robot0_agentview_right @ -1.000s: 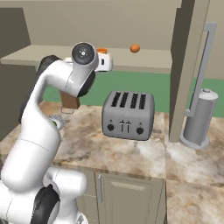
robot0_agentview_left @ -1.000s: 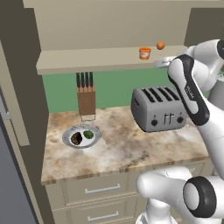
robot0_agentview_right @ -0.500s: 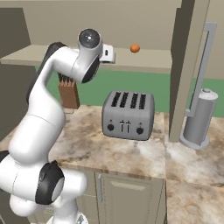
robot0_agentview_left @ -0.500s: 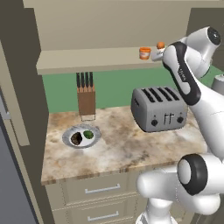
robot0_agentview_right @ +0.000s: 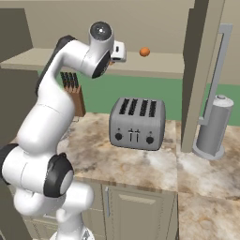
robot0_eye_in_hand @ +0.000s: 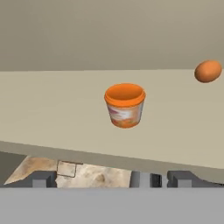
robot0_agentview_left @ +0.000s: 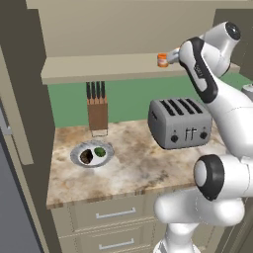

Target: Pick the avocado and bread from the counter and place them on the plate. Then pick the jam from the cabinet and place it next to the plate. Lastly close the cabinet door.

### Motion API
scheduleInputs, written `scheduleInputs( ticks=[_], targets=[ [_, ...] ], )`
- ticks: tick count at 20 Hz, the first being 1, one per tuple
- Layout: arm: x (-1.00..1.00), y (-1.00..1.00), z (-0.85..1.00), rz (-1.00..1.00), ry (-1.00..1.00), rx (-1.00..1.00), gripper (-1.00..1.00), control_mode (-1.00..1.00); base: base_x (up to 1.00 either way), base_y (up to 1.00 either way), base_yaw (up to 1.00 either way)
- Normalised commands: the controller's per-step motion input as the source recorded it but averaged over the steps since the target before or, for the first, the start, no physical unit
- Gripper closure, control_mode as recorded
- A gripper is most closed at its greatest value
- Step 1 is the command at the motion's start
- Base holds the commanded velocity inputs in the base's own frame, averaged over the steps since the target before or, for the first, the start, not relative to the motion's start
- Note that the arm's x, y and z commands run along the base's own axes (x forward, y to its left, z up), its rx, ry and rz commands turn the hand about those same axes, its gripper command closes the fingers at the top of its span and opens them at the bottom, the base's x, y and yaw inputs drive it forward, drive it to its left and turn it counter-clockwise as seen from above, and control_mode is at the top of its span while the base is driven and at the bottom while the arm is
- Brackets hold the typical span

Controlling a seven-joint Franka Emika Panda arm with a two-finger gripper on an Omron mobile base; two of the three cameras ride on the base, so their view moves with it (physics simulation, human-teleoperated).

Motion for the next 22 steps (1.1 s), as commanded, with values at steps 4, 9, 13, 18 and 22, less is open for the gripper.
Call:
scheduleInputs(
  ticks=[4, 9, 13, 18, 22],
  targets=[
    [0.27, 0.00, -0.12, 0.00, -0.01, -0.04, -1.00, -1.00, 0.00, 0.00, 0.00],
    [0.23, 0.02, -0.16, 0.00, 0.00, -0.06, -1.00, -1.00, 0.00, 0.00, 0.00],
    [0.26, 0.08, -0.04, 0.00, 0.00, -0.03, -1.00, -1.00, 0.00, 0.00, 0.00],
    [0.28, 0.12, 0.00, 0.00, 0.00, 0.00, -1.00, -1.00, 0.00, 0.00, 0.00],
    [0.24, 0.03, 0.00, 0.00, 0.00, 0.00, -1.00, -1.00, 0.00, 0.00, 0.00]
  ],
)
